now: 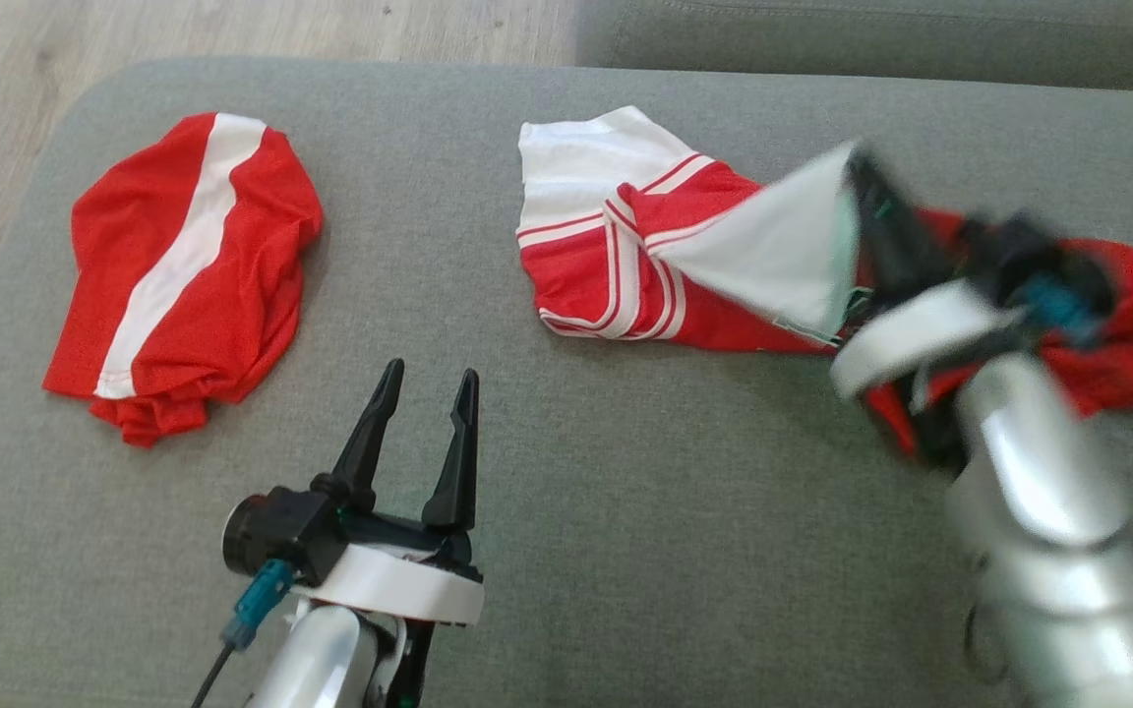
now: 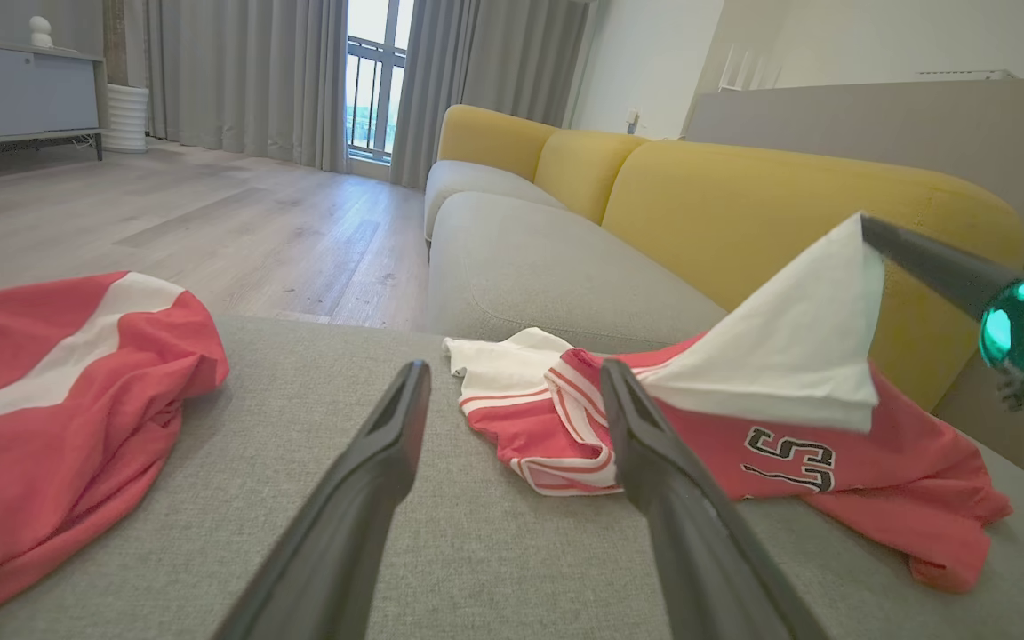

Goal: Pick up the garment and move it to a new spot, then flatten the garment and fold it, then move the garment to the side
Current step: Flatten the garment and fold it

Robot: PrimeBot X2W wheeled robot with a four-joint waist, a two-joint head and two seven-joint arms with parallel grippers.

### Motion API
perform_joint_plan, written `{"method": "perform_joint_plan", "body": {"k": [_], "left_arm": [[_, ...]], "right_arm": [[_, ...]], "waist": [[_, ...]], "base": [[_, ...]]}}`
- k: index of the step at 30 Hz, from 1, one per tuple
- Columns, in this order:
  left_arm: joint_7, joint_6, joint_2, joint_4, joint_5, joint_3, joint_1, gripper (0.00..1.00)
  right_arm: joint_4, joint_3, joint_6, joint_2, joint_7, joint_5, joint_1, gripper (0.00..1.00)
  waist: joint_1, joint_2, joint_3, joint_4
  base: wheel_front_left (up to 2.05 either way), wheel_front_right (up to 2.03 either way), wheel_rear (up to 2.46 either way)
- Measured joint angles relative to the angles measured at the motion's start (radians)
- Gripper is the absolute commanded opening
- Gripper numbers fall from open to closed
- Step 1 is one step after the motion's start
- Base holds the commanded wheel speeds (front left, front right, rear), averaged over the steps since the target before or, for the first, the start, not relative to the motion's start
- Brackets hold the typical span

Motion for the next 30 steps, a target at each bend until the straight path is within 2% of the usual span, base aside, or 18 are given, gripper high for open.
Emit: {"method": "perform_joint_plan", "body": {"k": [3, 8, 12, 15, 16, 17, 20, 23, 30], "left_arm": [[0.0, 0.0, 0.0, -0.009, 0.0, -0.002, 0.0, 1.0], [0.0, -0.001, 0.0, -0.017, -0.002, -0.026, -0.005, 1.0], [0.0, -0.001, -0.001, -0.016, -0.025, -0.056, -0.02, 1.0], [0.0, -0.001, 0.0, -0.016, -0.041, -0.076, -0.04, 1.0], [0.0, -0.001, -0.001, -0.016, -0.047, -0.082, -0.047, 1.0], [0.0, 0.0, -0.002, -0.017, -0.052, -0.086, -0.052, 1.0], [0.0, 0.002, -0.002, -0.019, -0.063, -0.093, -0.055, 1.0], [0.0, 0.01, -0.002, -0.019, -0.07, -0.094, -0.055, 1.0], [0.0, 0.018, -0.002, -0.019, -0.063, -0.075, -0.056, 1.0]], "right_arm": [[-0.062, -0.03, 0.0, -0.042, 0.07, 0.028, -0.079, 0.0], [-0.076, -0.095, 0.0, -0.172, 0.19, 0.071, -0.287, 0.0], [0.022, -0.143, 0.0, -0.257, 0.244, 0.075, -0.458, 0.0], [0.141, -0.221, 0.0, -0.305, 0.246, 0.029, -0.57, 0.0], [0.185, -0.241, 0.0, -0.323, 0.246, -0.002, -0.603, 0.78], [0.227, -0.258, 0.0, -0.337, 0.246, -0.039, -0.631, 1.0], [0.336, -0.312, 0.0, -0.347, 0.246, -0.123, -0.681, 1.0], [0.411, -0.351, 0.0, -0.325, 0.209, -0.172, -0.685, 1.0], [0.5, -0.356, 0.0, -0.23, 0.072, -0.173, -0.652, 1.0]], "waist": [[0.0, 0.0, 0.006, 0.003], [0.0001, 0.0, 0.042, 0.038], [0.0001, 0.0, 0.077, 0.091], [0.0002, 0.0, 0.104, 0.138], [0.0002, 0.0, 0.112, 0.154], [0.0002, 0.0, 0.121, 0.169], [0.0003, 0.0, 0.144, 0.208], [0.0003, 0.0, 0.162, 0.228], [0.0002, 0.0, 0.144, 0.183]], "base": [[0.0, 0.0, 0.0], [0.0, 0.0, 0.0], [0.0, 0.0, 0.0], [0.0, 0.0, 0.0], [0.0, 0.0, 0.0], [0.0, 0.0, 0.0], [0.0, 0.0, 0.0], [0.0, 0.0, 0.0], [0.0, 0.0, 0.0]]}}
